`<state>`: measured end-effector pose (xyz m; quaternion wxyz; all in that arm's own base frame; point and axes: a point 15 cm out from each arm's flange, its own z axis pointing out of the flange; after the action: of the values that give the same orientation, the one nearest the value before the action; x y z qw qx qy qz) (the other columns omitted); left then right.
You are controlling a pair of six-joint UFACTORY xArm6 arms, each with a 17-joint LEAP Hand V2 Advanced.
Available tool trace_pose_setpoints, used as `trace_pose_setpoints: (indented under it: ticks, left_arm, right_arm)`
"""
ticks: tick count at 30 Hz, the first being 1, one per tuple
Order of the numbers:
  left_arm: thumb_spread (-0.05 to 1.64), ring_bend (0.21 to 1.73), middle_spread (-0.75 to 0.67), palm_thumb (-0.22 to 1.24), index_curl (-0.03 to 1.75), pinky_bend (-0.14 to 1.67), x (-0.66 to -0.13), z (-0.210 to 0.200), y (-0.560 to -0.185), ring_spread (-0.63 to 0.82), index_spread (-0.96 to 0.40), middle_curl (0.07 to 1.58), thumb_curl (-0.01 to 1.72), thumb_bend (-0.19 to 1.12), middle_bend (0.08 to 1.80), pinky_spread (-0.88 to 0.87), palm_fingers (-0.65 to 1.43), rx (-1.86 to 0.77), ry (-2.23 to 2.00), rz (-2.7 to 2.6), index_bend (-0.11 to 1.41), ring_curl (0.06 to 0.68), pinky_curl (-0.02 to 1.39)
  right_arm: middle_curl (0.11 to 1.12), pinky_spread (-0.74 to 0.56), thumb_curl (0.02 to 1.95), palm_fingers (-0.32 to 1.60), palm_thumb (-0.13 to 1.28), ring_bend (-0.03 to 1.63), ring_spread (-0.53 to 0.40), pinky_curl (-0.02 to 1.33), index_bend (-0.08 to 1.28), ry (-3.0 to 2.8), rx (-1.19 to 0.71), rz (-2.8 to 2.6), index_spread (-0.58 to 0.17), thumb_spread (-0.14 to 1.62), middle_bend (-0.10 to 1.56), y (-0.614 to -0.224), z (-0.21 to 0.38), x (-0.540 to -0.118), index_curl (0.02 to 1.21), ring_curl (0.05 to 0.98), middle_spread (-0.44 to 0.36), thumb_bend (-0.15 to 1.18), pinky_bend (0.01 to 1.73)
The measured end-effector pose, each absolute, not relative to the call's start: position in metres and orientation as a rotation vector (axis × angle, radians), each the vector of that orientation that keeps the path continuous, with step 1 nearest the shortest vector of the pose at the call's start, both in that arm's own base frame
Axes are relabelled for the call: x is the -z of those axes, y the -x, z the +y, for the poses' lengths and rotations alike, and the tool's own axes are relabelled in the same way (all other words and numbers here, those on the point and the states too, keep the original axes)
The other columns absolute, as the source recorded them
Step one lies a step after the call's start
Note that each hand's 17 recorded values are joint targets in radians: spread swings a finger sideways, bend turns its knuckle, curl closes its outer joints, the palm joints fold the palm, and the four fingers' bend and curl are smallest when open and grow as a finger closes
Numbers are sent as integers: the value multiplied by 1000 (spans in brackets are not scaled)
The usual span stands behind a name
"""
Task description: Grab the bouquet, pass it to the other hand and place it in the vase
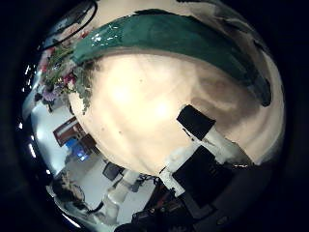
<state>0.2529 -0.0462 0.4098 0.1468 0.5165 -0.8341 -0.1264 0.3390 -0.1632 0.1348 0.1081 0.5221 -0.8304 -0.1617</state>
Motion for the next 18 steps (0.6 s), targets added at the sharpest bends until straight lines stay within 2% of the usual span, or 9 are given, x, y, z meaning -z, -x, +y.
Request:
trace_pose_setpoints:
  ticks: [12, 16, 18]
  left_arm:
    - [1183, 477, 338, 197, 358, 270, -409, -47, -253, 552, -36, 288, 275, -18, 180, 513, 101, 363, -1492, -2392, 180, 199, 331]
    - [1183, 476, 338, 197, 358, 273, -409, -51, -255, 551, -36, 287, 275, -18, 179, 513, 102, 360, -1490, -2394, 180, 198, 332]
    - [1183, 476, 338, 197, 358, 273, -410, -52, -256, 554, -36, 287, 275, -18, 179, 513, 102, 360, -1491, -2396, 180, 198, 332]
  right_arm:
    - [402, 84, 435, 375, 714, 938, -138, 199, 184, -1548, 482, -2427, -194, 997, 481, -341, -159, -128, 415, 320, -10, -23, 686]
    - [416, 55, 439, 449, 737, 985, -171, 175, 187, -1541, 497, -2420, -210, 995, 514, -340, -159, -122, 414, 331, -41, -19, 668]
    - [428, -21, 442, 586, 752, 1051, -205, 176, 163, -1541, 495, -2419, -227, 990, 544, -340, -160, -122, 404, 346, -77, -19, 733]
